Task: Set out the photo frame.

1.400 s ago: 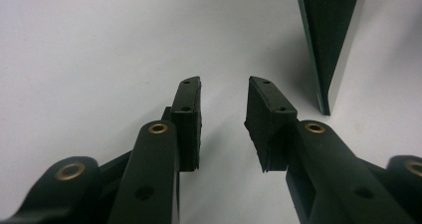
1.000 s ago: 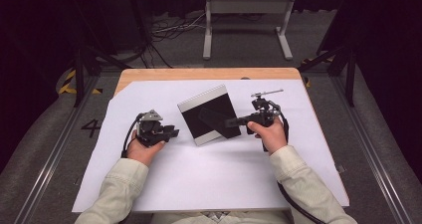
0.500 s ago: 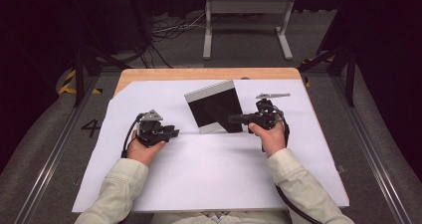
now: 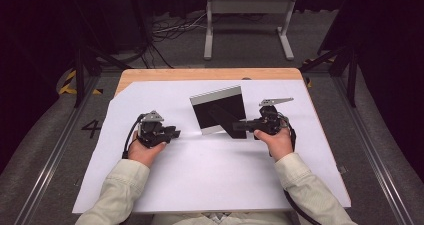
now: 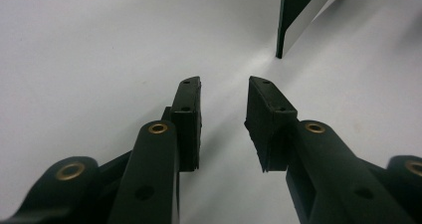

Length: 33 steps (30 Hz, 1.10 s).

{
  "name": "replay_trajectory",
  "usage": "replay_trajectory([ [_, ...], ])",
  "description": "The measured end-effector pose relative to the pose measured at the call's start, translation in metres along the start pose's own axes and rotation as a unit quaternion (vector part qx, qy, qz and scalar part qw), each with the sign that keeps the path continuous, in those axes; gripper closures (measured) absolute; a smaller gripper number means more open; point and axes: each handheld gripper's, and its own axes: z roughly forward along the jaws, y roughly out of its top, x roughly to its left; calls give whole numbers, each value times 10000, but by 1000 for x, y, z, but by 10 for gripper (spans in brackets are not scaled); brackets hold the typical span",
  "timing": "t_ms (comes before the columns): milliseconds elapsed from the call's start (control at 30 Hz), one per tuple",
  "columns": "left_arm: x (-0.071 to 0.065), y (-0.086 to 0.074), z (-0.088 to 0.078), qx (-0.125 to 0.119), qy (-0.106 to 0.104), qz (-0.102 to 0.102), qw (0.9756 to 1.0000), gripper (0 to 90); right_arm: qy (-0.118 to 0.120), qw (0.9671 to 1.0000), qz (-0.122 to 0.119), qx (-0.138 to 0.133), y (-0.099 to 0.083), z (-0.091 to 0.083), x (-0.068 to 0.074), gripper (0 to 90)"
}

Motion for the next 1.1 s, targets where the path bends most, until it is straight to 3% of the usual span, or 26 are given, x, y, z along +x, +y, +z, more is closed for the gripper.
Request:
replay_trajectory([
  [433, 0, 0, 0, -3, -17, -13, 10000, 675, -111, 9992, -166, 336, -9, -4, 5, 871],
  [867, -1, 0, 1, 13, -36, 0, 10000, 675, -259, 9978, -68, 613, -22, -6, 1, 844],
  [1100, -1, 2, 2, -1, -49, 20, 10000, 675, -362, 9962, -140, 782, -28, -6, 4, 836],
])
